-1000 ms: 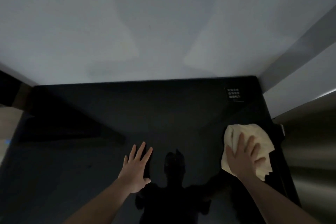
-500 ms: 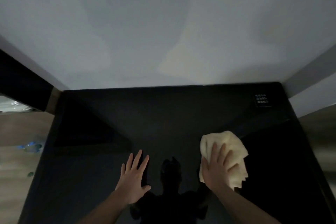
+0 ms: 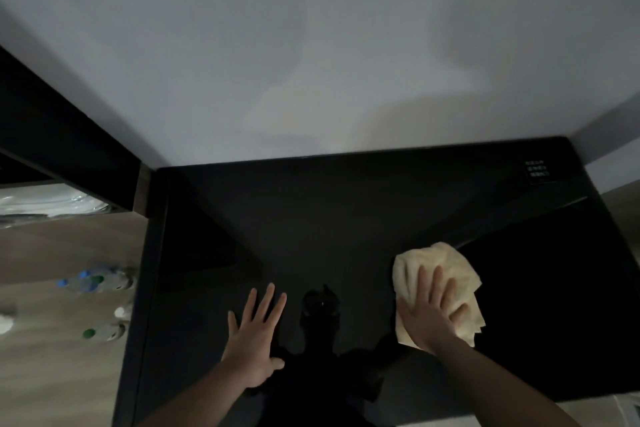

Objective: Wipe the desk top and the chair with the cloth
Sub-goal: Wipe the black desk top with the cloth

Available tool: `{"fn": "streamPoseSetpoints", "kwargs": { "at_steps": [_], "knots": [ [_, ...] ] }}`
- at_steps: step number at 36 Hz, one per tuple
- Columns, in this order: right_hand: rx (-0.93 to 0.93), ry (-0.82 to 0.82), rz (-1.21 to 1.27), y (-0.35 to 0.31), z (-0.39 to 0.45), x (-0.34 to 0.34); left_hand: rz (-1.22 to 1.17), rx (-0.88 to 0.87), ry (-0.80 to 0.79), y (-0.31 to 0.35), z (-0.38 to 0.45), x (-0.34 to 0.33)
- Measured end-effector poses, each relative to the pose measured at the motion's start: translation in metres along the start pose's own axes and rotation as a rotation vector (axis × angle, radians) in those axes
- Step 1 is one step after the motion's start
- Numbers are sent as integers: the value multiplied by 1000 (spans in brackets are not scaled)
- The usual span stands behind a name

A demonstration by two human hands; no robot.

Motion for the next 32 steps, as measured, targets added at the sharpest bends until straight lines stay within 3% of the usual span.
{"fn": "streamPoseSetpoints", "kwargs": {
  "at_steps": [19,32],
  "knots": [
    [-25,93,53,-2,3,-3,120,-57,0,-11,0,18],
    [-77,186,165,-92,-55,-73,122,41,91,-141,-56,35]
  ]
}}
Point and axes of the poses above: each hand's wrist, its own z-axis towards the middle knuckle, its own x-axis out of the back of the hand, y = z × x, the point moved 5 cm from there along z, towards the middle knuckle, and after that the axes turned 12 degrees about -x, right-handed, at the moved point
